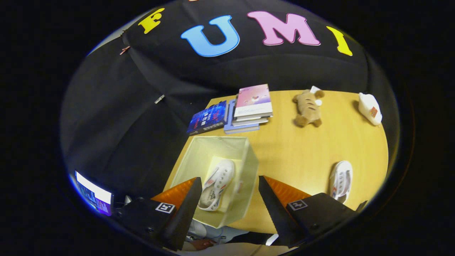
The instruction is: Open the storage box then place both shoes into the box .Put the left shoe in first, then the right shoe, with the right side of both shoes facing outward in a uniform manner.
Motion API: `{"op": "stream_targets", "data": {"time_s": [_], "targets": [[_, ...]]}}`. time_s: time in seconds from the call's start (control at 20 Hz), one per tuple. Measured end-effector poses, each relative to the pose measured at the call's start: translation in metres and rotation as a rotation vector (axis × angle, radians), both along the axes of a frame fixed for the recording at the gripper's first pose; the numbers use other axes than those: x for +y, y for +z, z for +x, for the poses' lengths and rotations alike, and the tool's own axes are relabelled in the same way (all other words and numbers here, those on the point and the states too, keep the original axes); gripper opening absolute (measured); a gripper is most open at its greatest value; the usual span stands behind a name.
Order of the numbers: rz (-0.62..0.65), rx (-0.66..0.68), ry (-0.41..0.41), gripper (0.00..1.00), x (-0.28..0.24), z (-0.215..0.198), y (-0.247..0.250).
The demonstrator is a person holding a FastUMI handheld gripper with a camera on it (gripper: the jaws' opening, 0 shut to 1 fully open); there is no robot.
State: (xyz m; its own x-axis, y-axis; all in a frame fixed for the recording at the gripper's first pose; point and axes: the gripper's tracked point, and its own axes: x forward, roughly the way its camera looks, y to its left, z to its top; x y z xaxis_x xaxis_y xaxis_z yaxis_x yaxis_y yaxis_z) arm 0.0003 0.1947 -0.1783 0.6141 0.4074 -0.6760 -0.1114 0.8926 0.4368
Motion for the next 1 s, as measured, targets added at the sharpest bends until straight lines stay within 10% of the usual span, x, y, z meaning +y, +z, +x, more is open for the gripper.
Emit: {"op": "stream_targets", "data": {"time_s": [0.5, 1.0], "targets": [[-0.36, 0.154, -0.201, 0.98, -0.226, -0.085, -0.122], [-0.479, 0.249, -0.181, 0.82, -0.265, -0.08, -0.227]]}}
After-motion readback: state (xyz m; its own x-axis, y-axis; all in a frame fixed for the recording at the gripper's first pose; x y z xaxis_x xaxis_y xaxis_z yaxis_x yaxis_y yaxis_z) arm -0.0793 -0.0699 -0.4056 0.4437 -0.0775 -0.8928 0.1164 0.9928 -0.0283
